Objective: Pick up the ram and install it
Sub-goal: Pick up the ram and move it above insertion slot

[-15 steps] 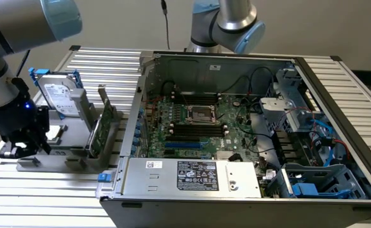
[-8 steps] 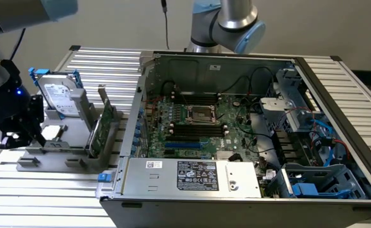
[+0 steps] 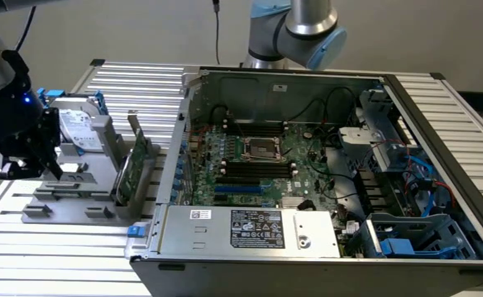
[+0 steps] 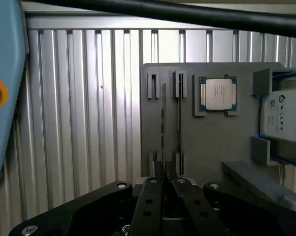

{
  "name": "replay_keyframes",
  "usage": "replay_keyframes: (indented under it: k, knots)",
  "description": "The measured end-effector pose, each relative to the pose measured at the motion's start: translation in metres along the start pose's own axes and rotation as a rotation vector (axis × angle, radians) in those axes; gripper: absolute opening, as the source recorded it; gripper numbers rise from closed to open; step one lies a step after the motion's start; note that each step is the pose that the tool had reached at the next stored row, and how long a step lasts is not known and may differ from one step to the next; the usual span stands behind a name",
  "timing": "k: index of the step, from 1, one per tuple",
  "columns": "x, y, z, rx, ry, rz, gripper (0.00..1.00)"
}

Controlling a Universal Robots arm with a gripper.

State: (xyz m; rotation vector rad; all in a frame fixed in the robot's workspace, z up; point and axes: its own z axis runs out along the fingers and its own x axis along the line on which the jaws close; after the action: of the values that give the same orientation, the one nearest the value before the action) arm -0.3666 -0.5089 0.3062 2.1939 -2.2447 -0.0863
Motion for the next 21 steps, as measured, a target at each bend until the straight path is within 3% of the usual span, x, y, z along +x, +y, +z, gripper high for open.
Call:
replay_keyframes:
  k: [4,9,21]
  knots:
    - [-0.001,-0.0145,-0.0189,-0.0051,0.0001,0.0,0.14]
    - [-0.002,-0.0309,-0.0421,-0.0169,0.0003,0.001,0.14]
    - [-0.006,-0.0789,-0.0988,-0.0366,0.0008,0.001,0.14]
